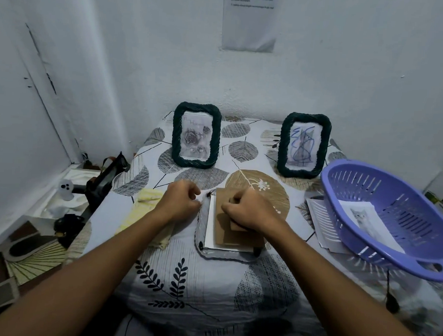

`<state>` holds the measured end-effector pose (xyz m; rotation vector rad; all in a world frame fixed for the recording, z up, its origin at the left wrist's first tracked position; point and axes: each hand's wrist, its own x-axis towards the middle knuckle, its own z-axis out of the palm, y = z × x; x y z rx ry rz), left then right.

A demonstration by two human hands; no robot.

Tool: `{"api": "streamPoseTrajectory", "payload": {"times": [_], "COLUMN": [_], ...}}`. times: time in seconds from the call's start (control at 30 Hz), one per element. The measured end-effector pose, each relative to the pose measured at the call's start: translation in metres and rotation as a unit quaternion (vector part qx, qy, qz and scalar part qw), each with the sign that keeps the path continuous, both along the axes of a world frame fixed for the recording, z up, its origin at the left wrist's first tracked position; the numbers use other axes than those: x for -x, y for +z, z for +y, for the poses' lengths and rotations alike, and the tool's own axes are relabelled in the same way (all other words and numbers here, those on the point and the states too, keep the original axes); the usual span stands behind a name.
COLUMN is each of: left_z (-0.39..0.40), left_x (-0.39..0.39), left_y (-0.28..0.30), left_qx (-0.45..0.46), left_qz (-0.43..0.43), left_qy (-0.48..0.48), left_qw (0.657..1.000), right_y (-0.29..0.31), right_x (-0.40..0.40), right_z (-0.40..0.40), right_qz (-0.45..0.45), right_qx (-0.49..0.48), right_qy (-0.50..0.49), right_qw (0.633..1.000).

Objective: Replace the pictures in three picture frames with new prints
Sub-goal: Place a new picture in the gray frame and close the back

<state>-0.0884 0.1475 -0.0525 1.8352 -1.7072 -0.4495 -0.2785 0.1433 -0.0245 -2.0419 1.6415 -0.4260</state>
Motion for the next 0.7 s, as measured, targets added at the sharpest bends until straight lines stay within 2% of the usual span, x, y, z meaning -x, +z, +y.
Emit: {"api": "streamPoseTrajectory", "payload": {"times": [0.23,0.7], "left_z": [0.0,0.0], "left_x": [0.004,0.01], "left_y": [0.0,0.002], "left_qx": [-0.028,-0.029], "left_qz": [0.006,0.005], "left_qy": [-0.006,-0.022], "left_qw": [1.0,0.999], "right_y": [-0.012,-0.017], "right_x": [-0.011,-0.018], "right_z": [-0.001,-0.005], "right_qz": [0.004,0.012], "right_qx": [-0.005,-0.014], "right_qy": [-0.006,-0.008], "right_qw": [1.0,1.0]}}
